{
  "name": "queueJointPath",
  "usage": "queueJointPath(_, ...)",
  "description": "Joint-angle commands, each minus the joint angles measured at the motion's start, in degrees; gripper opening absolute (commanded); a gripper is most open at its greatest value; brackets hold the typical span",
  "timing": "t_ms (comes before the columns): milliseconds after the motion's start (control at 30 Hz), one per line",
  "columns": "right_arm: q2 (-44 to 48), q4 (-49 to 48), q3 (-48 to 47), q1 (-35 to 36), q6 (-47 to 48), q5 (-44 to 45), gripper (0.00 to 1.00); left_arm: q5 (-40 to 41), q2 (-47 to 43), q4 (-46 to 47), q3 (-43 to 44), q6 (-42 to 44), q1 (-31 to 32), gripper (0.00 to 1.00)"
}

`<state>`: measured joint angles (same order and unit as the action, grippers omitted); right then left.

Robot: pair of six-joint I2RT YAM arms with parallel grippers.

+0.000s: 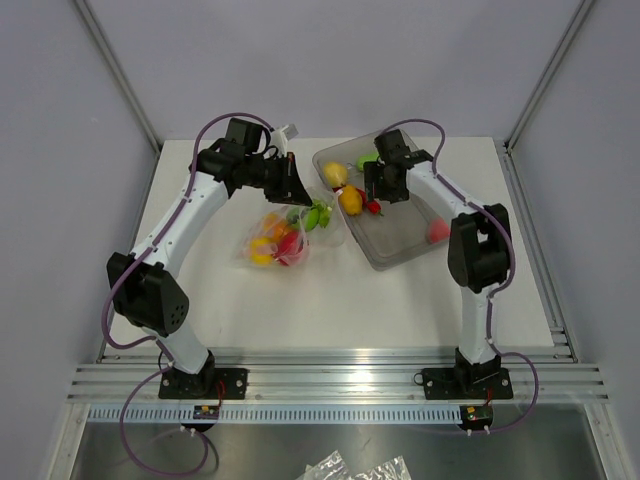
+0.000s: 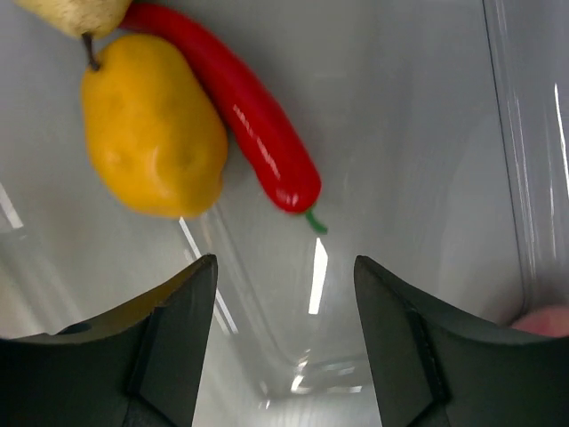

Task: Place the food in the zip-top bag and seal the zipper
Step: Pick up the fake vegetable from the bin.

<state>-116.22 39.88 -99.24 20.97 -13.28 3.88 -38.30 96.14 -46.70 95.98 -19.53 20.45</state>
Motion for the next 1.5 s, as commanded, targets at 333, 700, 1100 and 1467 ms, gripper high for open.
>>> queueJointPath(333, -17.5, 1.4, -16.2, -1.6, 19.9, -0.9, 0.66, -0.1, -1.5, -0.2, 3.3, 1.2, -1.0, 0.00)
queueJointPath(700, -8.2, -3.7, -2.9, -1.9, 16.6, -0.5, 0.06, -0.6, -0.7, 0.6, 3.2, 0.7, -1.1, 0.00)
queueJointPath(1100, 19.5, 3.5, 14.7, -1.7, 7.0, 3.0, 0.04, -2.4, 0.9, 2.0, 4.8, -0.9, -1.1, 0.00)
queueJointPath(1467, 31.4, 28.6, 5.2, 15.2, 1.9, 8.9, 0.05, -1.8, 2.6, 4.5, 3.9, -2.7, -0.4, 0.00)
